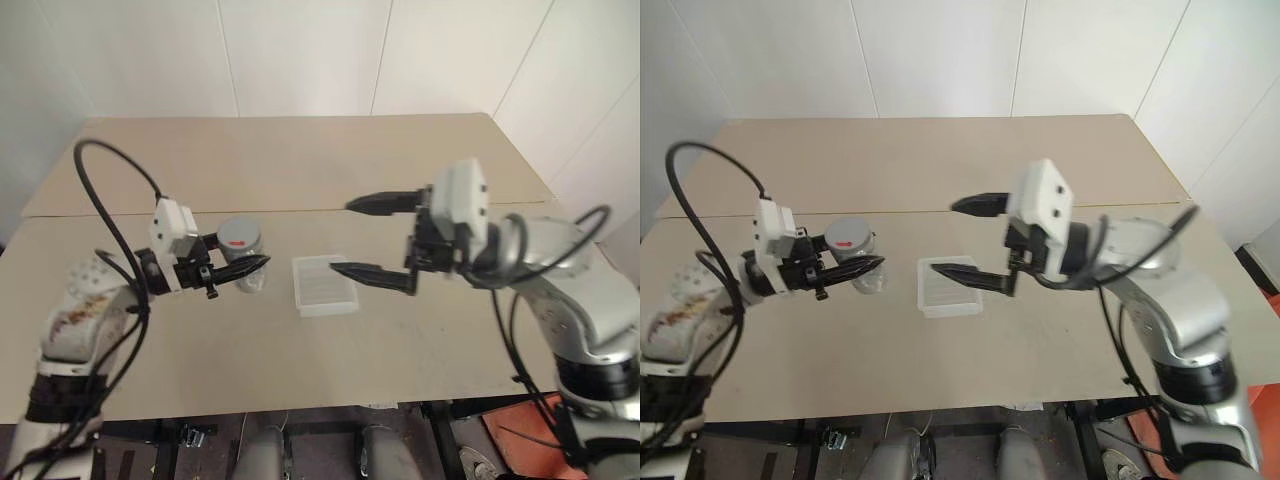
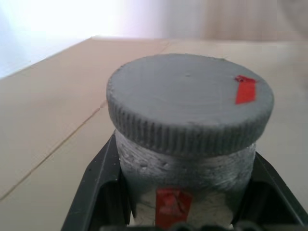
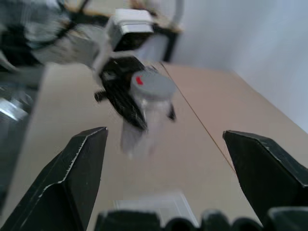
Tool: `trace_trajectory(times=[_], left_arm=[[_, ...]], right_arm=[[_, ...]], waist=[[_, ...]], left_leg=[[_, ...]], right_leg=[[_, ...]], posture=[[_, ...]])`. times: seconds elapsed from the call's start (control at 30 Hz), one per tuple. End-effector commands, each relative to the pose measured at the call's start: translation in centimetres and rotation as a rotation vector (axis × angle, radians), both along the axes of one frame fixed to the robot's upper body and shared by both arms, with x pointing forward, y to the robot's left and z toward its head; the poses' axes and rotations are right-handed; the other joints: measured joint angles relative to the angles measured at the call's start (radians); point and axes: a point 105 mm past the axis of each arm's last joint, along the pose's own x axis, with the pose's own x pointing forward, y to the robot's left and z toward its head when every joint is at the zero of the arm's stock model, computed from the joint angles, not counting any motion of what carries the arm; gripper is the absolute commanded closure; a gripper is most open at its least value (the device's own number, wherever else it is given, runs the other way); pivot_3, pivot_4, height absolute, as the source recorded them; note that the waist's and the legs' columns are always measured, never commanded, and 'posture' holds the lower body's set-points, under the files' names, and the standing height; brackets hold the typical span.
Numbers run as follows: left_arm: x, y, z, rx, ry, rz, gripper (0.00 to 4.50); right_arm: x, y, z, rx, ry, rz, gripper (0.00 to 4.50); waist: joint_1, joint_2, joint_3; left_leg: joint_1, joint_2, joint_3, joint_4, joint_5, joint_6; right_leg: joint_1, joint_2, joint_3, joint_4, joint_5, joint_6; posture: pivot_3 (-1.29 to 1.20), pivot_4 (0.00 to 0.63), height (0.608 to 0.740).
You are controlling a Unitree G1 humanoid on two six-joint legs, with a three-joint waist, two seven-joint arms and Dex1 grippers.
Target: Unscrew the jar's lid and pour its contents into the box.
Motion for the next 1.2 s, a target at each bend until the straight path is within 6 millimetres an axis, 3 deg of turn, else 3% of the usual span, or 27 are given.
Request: trace_trajectory(times=[0.03,0.3,0.57,0.73,0.87,1.1,1.2], left_arm=[[0.0,-1.4,1.7,-0.039,0.005,-0.13,2.49],[1.2,-4.4,2.3,-0.029,-0.028,-0.262,2.49],[1.6,-4.5,2.2,-0.011,-0.047,-0.28,2.49],[1.7,-4.4,2.6,-0.01,-0.067,-0.279,2.49],[1.3,-4.5,3.0,0.009,-0.096,-0.306,2.49],[-2.9,-4.3,3.5,0.032,-0.042,-0.584,2.49],[-4.2,-4.5,3.3,0.046,-0.017,-0.672,2.49]], right_arm=[[0.8,2.1,1.2,0.039,0.018,0.01,0.0],[2.8,4.4,1.9,0.059,0.056,-0.048,0.0],[3.2,4.7,1.3,0.029,0.119,-0.043,0.0],[3.1,4.8,0.8,-0.006,0.159,0.005,1.57],[3.4,5.1,0.9,-0.002,0.183,0.067,1.73],[1.0,4.2,3.1,0.004,0.077,0.68,1.73],[1.0,4.5,3.5,-0.017,0.067,0.796,1.73]], waist=[[0.003,0.0,0.0],[0.004,0.0,0.0],[-0.005,0.0,0.0],[-0.005,0.0,0.0],[-0.005,0.0,0.0],[-0.009,0.001,0.001],[-0.011,0.001,0.001]], left_leg=[[0.0,0.0,0.0,0.0,0.0,0.0],[-0.005,-0.001,0.0,0.0,0.0,0.001],[-0.007,-0.001,0.0,0.0,0.0,0.001],[-0.007,-0.001,-0.001,0.0,0.0,0.001],[-0.007,-0.001,-0.001,0.0,0.0,0.001],[-0.007,0.0,0.0,0.0,0.0,0.001],[-0.007,0.0,-0.001,0.0,0.0,0.001]], right_leg=[[0.0,0.0,-0.001,0.0,0.0,0.0],[-0.001,0.0,-0.002,0.002,0.0,0.001],[-0.004,0.001,-0.002,0.002,0.0,0.002],[-0.004,0.001,-0.002,0.002,0.0,0.002],[-0.004,0.001,-0.002,0.002,0.0,0.002],[-0.004,0.001,-0.002,0.001,0.0,0.002],[-0.004,0.001,-0.002,0.001,0.0,0.002]], posture=[[0.0,0.15,0.74],[0.0,0.15,0.74],[0.0,0.15,0.74],[0.0,0.15,0.74],[0.0,0.15,0.74],[0.0,0.15,0.74],[0.0,0.15,0.74]])
